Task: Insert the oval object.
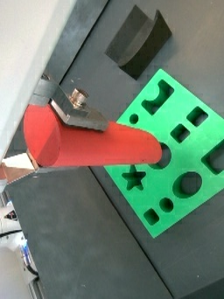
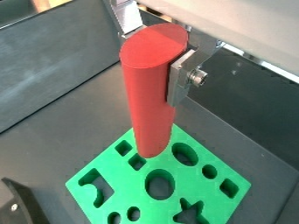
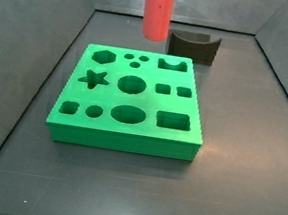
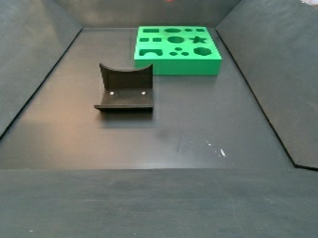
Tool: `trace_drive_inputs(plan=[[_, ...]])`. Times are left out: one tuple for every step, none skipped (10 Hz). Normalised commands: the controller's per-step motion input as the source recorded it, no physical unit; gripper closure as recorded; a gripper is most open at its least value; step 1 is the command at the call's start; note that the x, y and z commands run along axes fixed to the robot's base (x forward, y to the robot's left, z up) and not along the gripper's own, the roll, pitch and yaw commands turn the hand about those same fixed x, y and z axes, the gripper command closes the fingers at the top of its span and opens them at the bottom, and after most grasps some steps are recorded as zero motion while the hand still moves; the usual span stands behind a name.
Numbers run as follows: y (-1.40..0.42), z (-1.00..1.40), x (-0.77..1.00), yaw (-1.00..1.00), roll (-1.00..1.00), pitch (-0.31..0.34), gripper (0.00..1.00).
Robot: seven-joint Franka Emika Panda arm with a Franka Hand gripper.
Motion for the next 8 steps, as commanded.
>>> trace_drive_inputs(plan=[[-0.01, -0.70, -0.07, -1.00, 0.00, -0.177, 1.00], [-0.10, -0.73, -0.11, -1.00, 0.00, -0.210, 1.00], [-0.39, -0.72, -0.17, -0.80, 0.00, -0.264, 1.00], [-0.63, -0.82, -0.25, -0.57, 0.00, -0.263, 1.00], [-0.91, -0.83, -0.22, -0.37, 0.02, -0.210, 1.00], [-0.99, -0.75, -0.15, -0.34, 0.06, -0.166, 1.00], [-0.93, -0.63, -0.06, -0.43, 0.08, -0.110, 1.00], [-0.53, -0.42, 0.00, -0.75, 0.04, 0.000, 1.00]])
